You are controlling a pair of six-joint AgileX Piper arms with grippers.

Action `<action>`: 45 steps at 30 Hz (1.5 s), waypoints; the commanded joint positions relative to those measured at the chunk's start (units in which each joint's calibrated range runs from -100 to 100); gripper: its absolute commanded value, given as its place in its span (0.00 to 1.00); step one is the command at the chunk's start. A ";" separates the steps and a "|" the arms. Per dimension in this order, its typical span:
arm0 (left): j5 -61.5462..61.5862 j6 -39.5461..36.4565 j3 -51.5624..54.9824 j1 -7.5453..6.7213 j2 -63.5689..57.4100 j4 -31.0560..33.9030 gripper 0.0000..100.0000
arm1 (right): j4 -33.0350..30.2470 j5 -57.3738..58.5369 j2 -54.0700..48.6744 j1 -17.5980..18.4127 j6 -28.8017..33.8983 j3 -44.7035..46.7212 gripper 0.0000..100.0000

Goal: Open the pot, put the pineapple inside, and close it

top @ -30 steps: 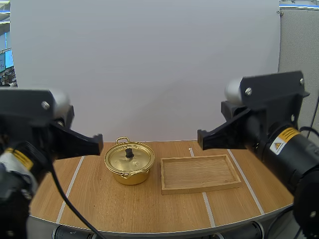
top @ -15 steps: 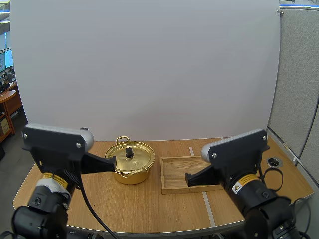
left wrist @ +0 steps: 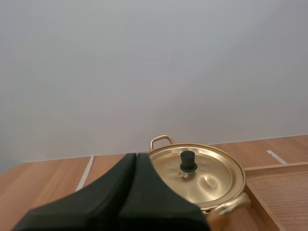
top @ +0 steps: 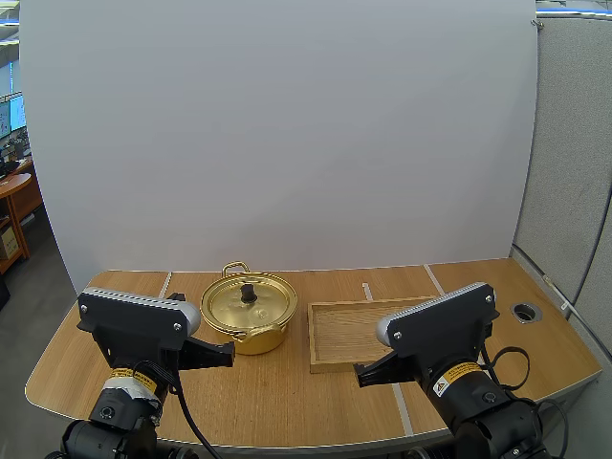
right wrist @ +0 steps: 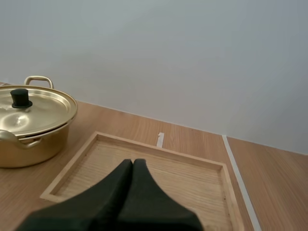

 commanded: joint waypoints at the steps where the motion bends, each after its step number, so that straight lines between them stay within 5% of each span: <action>1: 7.11 -2.43 0.22 0.05 -0.25 0.44 0.00 | 0.05 0.61 -0.44 -1.32 -0.39 0.23 0.00; 7: 14.49 -3.21 0.22 0.05 -0.25 0.44 0.00 | 3.07 11.47 -0.44 -2.26 -0.39 0.23 0.00; 45: 16.08 -4.22 0.22 0.05 -0.25 0.44 0.00 | 3.07 11.65 -0.44 -2.26 -0.39 0.23 0.00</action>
